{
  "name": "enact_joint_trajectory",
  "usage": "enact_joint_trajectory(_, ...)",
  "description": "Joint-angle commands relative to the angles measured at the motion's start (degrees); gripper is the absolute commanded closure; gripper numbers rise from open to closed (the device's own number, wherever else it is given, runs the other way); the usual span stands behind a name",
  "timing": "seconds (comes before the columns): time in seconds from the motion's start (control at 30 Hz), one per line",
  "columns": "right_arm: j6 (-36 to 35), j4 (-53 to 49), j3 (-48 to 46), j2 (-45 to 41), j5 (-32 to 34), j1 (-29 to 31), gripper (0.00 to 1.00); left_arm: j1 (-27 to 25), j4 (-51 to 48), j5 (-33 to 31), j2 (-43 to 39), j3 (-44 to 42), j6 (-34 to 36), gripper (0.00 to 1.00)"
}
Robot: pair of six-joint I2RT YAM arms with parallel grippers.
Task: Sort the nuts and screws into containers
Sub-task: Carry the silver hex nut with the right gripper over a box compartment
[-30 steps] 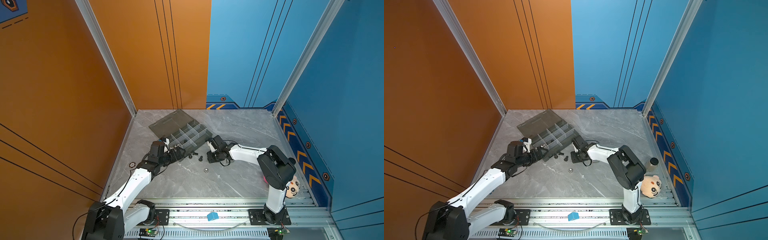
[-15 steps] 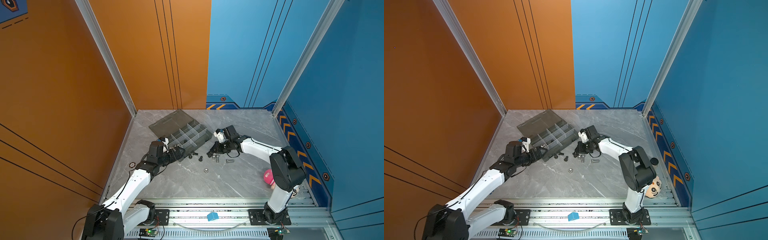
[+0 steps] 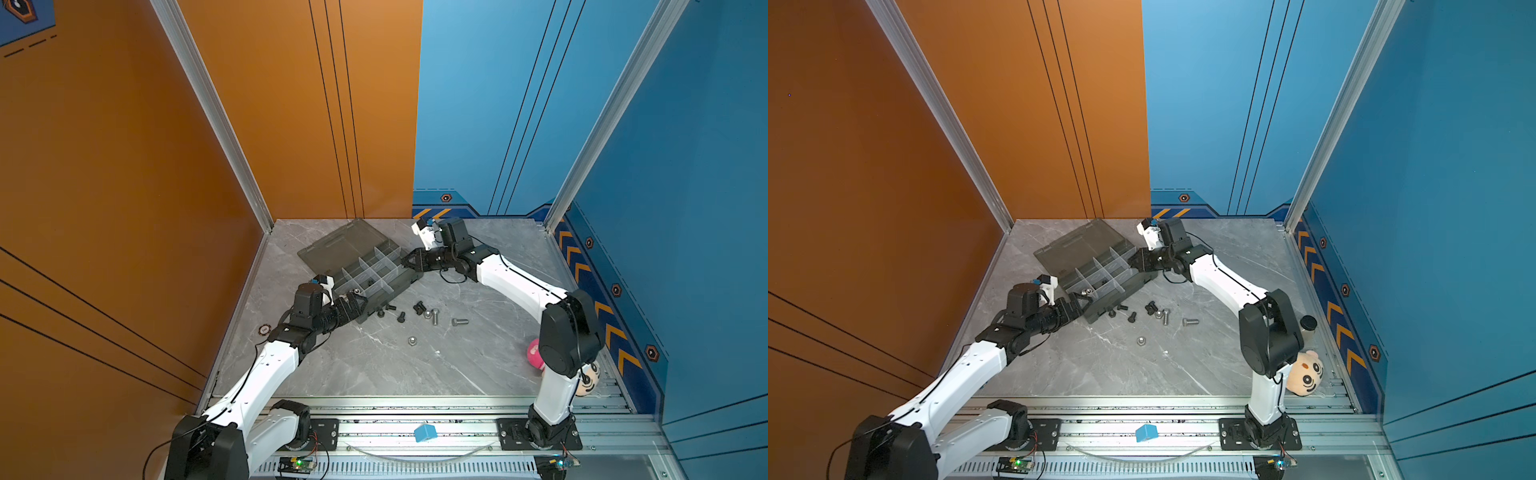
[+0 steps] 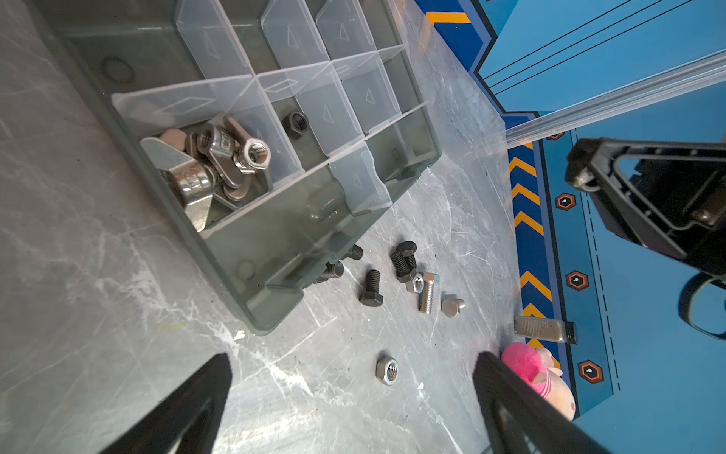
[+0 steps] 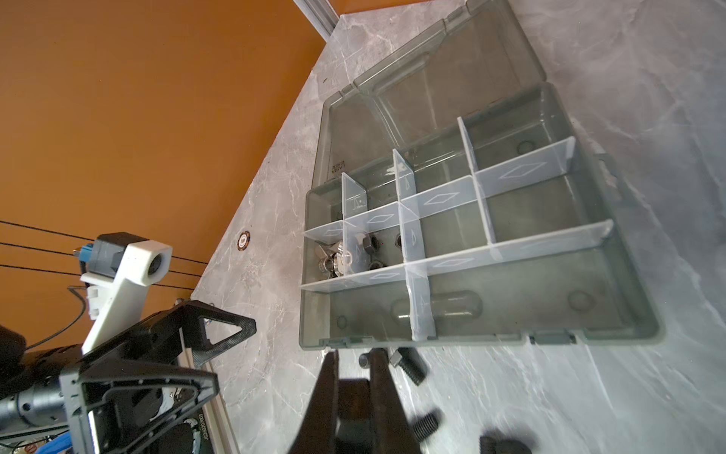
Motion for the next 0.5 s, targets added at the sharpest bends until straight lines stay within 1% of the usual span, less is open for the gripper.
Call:
enact_joint_trajectory(0.0, -0.79, 0.51, 4.29, 4.61, 3.04, 2.65, 1.00, 0.78, -0.78, 1.65, -0.80, -0.81, -0.46, 0.02)
enact_joint_trajectory(0.3, -1.92, 0.79, 12.58, 14.38, 7.17, 7.72, 1.00, 1.56, -1.12, 2.38, -1.28, -0.72, -0.21, 0.02)
enact_joint_trajectory(0.47, -1.38, 3.09, 14.04, 17.55, 9.11, 8.98, 1.00, 1.84, -1.10, 2.50, -1.46, -1.02, -0.21, 0.02)
